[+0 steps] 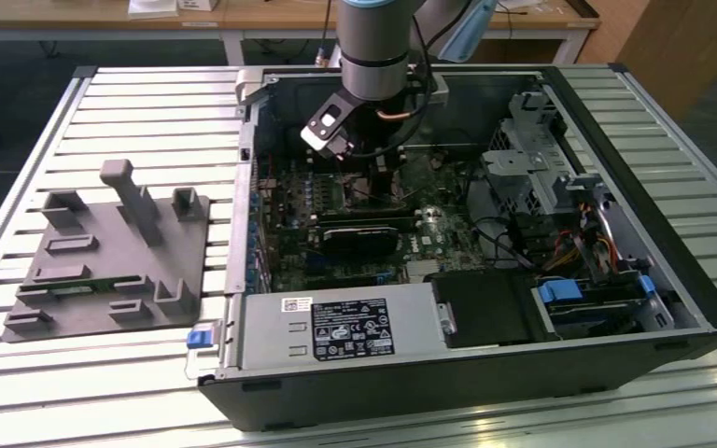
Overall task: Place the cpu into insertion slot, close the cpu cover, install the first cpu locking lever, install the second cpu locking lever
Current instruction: 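Place the cpu into insertion slot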
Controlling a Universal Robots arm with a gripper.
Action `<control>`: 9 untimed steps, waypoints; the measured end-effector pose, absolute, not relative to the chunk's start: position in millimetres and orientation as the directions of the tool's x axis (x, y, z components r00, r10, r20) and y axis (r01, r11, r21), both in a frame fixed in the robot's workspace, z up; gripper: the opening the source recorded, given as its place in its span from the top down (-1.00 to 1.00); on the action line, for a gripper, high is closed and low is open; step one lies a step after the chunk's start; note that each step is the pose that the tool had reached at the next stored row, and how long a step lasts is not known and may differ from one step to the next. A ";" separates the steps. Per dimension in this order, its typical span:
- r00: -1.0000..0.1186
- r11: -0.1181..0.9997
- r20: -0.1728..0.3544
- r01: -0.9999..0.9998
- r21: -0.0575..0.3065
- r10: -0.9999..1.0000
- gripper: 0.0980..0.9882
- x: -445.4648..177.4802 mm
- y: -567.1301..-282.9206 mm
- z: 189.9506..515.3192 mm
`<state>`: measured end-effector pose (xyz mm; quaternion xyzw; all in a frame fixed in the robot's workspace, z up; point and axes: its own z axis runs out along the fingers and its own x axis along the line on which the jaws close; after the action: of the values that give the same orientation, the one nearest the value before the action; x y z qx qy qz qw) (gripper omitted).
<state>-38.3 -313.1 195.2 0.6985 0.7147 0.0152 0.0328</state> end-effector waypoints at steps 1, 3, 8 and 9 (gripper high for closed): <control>-0.022 0.024 -0.026 0.997 0.068 0.999 -0.13 -38.4 -313.8 195.2; -0.022 0.024 -0.025 0.997 0.068 0.999 0.02 -38.3 -314.5 195.1; -0.022 0.024 -0.025 0.997 0.068 0.999 0.02 -38.2 -314.4 195.2; -0.022 0.024 -0.025 0.997 0.068 0.999 0.02 -38.2 -314.4 195.2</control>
<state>-38.2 -314.4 195.2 0.6985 0.7147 0.0153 0.0327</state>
